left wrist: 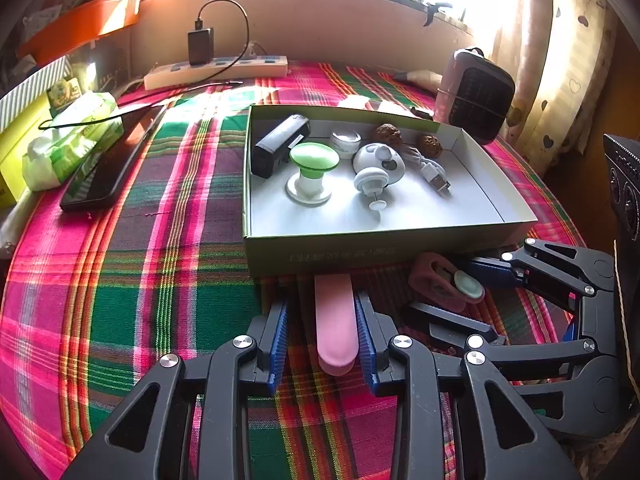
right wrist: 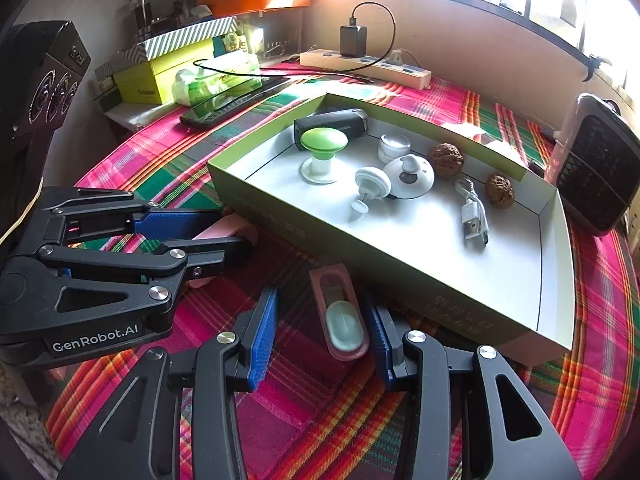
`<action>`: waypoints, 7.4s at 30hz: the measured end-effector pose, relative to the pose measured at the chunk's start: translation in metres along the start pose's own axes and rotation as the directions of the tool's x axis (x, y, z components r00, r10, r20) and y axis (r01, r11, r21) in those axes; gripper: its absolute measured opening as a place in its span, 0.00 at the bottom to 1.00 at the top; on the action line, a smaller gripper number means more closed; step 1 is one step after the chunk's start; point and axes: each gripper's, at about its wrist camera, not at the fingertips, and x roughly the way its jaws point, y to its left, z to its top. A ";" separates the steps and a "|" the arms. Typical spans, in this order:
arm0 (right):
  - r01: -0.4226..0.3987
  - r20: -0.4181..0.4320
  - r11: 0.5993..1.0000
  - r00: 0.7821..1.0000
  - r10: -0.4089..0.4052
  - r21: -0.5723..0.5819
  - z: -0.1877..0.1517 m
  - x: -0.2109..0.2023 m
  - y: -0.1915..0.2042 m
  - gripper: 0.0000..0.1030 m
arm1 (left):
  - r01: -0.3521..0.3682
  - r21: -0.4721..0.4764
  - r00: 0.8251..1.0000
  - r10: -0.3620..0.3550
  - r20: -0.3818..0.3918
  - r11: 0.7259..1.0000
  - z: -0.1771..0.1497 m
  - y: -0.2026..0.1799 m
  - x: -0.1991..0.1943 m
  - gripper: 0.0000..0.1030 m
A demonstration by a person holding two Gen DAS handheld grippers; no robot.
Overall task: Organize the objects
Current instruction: 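Grasp the pink clip with the right tool while the left tool grasps the other pink clip, then carry both pink clips over the box and lower them inside, then open both tools to release the pink clips into the box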
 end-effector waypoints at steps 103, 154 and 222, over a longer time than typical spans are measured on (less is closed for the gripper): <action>0.111 0.097 0.961 0.985 -0.140 0.252 0.012 -0.049 -0.059 0.18 | 0.043 0.099 0.994 -0.052 0.091 0.994 0.048 -0.039 -0.013 0.15; 0.119 -0.023 0.935 0.993 -0.118 0.333 0.041 0.011 -0.136 0.18 | 0.085 0.143 0.996 -0.082 -0.022 0.986 0.082 -0.080 0.064 0.15; 0.132 -0.011 0.925 0.990 -0.137 0.358 0.036 0.002 -0.127 0.30 | 0.025 0.138 1.000 -0.025 -0.004 0.990 0.076 -0.077 0.052 0.28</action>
